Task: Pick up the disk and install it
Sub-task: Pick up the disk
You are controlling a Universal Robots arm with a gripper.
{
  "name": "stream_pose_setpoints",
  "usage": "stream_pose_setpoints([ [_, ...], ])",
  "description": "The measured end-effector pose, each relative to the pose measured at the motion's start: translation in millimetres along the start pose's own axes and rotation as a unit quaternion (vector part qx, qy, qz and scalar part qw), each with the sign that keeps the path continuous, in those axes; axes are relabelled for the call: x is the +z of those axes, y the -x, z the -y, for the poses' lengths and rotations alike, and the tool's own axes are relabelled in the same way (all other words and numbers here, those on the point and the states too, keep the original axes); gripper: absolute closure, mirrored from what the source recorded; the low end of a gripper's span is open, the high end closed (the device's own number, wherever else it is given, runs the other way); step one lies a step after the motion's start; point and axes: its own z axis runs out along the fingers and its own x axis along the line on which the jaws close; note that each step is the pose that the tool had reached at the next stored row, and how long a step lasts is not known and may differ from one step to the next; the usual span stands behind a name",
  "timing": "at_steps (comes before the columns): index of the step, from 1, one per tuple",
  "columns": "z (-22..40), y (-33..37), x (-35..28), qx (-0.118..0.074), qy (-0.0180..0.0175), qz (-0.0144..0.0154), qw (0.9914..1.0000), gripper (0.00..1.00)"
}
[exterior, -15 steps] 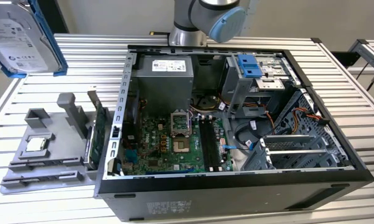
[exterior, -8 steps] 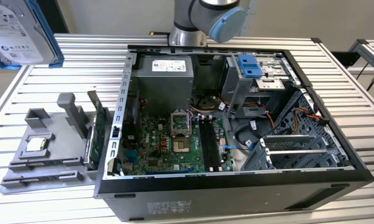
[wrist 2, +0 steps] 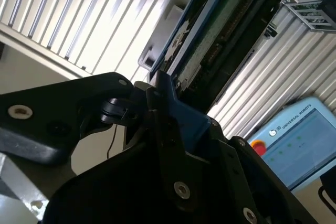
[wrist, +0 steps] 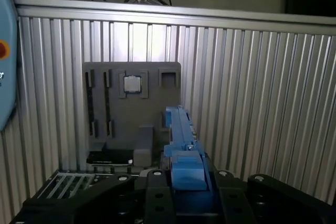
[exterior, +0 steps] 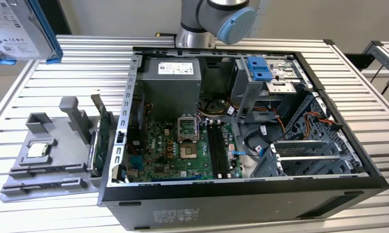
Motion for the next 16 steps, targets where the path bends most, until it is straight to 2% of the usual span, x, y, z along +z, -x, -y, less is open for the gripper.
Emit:
stream_pose_setpoints([
  [3, 0.0, 0.0, -0.8, 0.011, -0.0008, -0.0012, 0.99994, 1.00],
  [16, 0.1, 0.1, -0.9, 0.011, -0.0007, -0.0013, 0.99993, 1.00],
])
